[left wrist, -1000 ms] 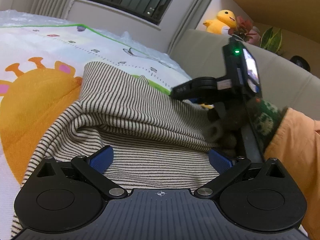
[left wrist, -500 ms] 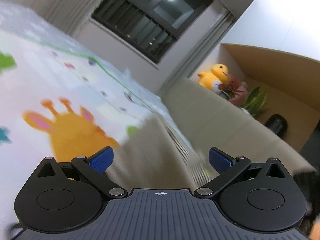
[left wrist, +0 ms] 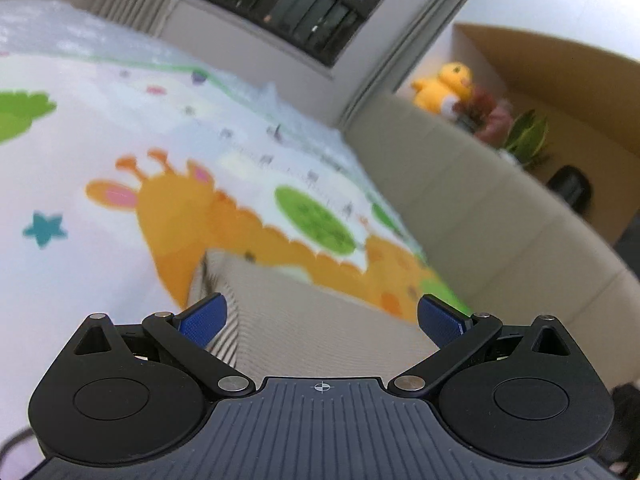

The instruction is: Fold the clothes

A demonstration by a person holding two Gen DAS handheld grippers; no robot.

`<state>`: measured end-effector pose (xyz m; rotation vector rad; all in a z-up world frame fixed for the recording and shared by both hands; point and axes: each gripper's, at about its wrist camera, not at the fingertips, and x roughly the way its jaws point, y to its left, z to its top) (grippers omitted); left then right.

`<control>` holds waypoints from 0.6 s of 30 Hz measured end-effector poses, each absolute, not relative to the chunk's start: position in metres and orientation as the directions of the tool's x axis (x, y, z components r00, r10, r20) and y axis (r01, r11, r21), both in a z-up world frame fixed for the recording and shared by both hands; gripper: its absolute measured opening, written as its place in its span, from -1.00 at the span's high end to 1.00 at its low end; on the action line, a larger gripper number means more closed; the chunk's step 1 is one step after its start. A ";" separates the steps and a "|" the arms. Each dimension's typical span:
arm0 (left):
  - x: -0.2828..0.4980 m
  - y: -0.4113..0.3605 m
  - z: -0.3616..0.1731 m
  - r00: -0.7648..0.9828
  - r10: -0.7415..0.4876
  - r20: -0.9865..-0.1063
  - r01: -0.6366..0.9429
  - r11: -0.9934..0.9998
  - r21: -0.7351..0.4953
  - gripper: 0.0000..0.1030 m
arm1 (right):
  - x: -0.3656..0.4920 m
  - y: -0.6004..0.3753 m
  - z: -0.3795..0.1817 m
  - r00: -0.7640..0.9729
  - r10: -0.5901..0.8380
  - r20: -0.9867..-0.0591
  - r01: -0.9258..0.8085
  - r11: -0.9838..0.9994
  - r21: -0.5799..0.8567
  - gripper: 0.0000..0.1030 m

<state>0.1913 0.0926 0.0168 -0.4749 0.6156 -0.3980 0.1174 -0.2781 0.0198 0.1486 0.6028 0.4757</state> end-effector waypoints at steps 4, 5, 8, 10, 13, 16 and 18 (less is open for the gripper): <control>0.194 0.086 -0.010 0.725 -0.419 -0.547 0.160 0.874 -0.459 -1.00 | 0.130 -0.313 0.012 0.756 0.418 -0.503 -0.243 0.894 0.377 -0.03; 0.196 0.089 -0.016 0.723 -0.407 -0.558 0.138 0.877 -0.461 -1.00 | 0.135 -0.316 0.005 0.753 0.418 -0.509 -0.219 0.888 0.404 -0.04; 0.201 0.098 -0.024 0.727 -0.382 -0.571 0.087 0.876 -0.475 -1.00 | 0.152 -0.318 -0.016 0.739 0.419 -0.528 -0.162 0.870 0.465 -0.06; 0.205 0.106 -0.029 0.715 -0.416 -0.562 0.081 0.848 -0.524 -1.00 | 0.163 -0.315 -0.028 0.733 0.420 -0.535 -0.138 0.862 0.487 -0.10; 0.209 0.117 -0.035 0.700 -0.464 -0.543 0.078 0.806 -0.587 -1.00 | 0.176 -0.304 -0.043 0.707 0.442 -0.552 -0.132 0.849 0.511 -0.15; 0.211 0.124 -0.036 0.690 -0.503 -0.520 0.096 0.776 -0.623 -1.00 | 0.172 -0.299 -0.048 0.706 0.439 -0.555 -0.155 0.861 0.485 -0.17; 0.217 0.123 -0.037 0.660 -0.546 -0.515 0.112 0.750 -0.652 -1.00 | 0.169 -0.296 -0.047 0.706 0.436 -0.557 -0.171 0.869 0.464 -0.16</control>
